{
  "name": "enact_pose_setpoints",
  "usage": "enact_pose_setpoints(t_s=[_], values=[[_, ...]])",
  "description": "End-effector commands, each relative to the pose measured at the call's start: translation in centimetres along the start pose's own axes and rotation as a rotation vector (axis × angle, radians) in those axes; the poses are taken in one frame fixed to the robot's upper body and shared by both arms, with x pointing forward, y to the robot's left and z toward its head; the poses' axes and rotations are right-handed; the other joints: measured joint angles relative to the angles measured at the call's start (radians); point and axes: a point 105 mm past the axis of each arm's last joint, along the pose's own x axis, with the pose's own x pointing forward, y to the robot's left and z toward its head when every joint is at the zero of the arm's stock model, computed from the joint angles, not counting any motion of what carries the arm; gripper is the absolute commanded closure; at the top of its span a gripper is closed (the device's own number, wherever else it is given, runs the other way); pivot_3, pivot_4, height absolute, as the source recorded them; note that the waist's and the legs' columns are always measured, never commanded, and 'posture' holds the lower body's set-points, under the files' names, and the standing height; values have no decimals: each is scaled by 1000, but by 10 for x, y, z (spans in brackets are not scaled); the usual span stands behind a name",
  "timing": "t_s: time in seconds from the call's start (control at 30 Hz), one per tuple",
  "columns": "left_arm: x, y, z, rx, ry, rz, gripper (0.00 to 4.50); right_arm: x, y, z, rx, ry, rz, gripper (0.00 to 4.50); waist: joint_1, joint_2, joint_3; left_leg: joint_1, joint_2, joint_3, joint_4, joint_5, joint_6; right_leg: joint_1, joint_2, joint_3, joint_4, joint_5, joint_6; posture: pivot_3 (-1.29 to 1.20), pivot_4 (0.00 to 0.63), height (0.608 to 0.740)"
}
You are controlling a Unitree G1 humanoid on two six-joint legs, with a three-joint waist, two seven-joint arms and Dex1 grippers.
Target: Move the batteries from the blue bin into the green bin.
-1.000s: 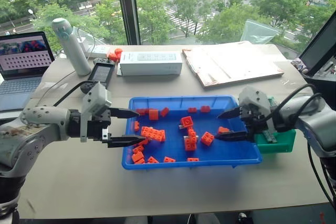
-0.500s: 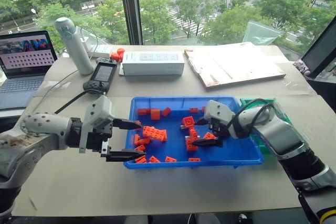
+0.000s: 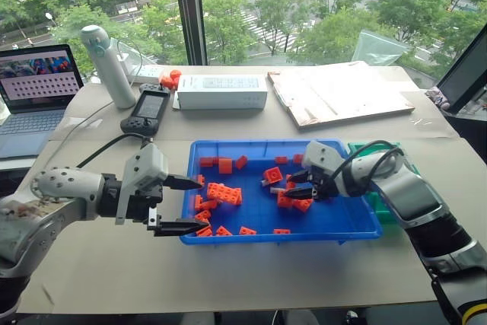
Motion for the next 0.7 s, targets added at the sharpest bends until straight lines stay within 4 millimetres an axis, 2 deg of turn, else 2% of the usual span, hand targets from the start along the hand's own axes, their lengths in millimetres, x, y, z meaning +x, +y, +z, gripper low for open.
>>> enact_pose_setpoints(t_s=[0.03, 0.07, 0.1, 0.17, 0.23, 0.3, 0.47, 0.6, 0.7], values=[[-1, 0, 6, 46, -10, -3, 0, -8, 0, 14, -12, -55, 17, 493, 0, 0, 0, 0, 0, 0, 0, 0, 0, 0, 0, 0, 0, 0, 0, 0, 150, 730], [-1, 0, 6, 45, -9, -3, 0, -9, 4, 23, -27, -94, 33, 140, 1, 0, 0, 0, 0, 0, 0, 0, 0, 0, 0, 0, 0, 0, 0, 0, 150, 730], [-1, 0, 6, 43, -8, -3, 0, -10, 6, 33, -32, -131, 47, 62, 1, 0, 0, 0, 0, 0, 0, 0, 0, 0, 0, 0, 0, 0, 0, 0, 150, 730], [-1, 0, 4, 40, -4, -4, 0, -8, 21, 49, -27, -180, 126, 62, 1, 0, 0, 0, 0, 0, 0, 0, 0, 0, 0, 0, 0, 0, 0, 0, 150, 730], [-1, 0, 3, 40, 0, -4, 0, -3, 39, 55, -35, -181, 206, 62, 1, 0, 0, 0, 0, 0, 0, 0, 0, 0, 0, 0, 1, 0, 0, 0, 150, 730], [-2, 1, 3, 41, 2, -3, 0, 5, 46, 57, -33, -175, 222, 62, 1, 0, 0, 0, 0, 0, 0, 0, 0, 0, 0, 0, 1, 0, 0, 0, 150, 730], [-2, 3, 3, 45, 5, 10, 0, 34, 51, 65, 134, -181, 190, 62, 1, 0, 0, 0, 0, 0, 1, 0, 0, -1, 0, 0, 5, 0, -1, 0, 150, 730], [-2, 1, 4, 35, 4, 11, 0, 50, 42, 53, 147, -106, 111, 62, 8, 0, 0, 0, 0, -1, 2, 0, -1, -2, 0, 0, 7, -1, -1, 0, 150, 730], [-2, -7, 4, 16, -1, -16, 0, 62, 38, 52, 176, -95, 82, 62, 6, 0, 0, 0, 0, 0, 2, 0, -1, -2, 0, 0, 7, -1, -1, 0, 150, 730]])
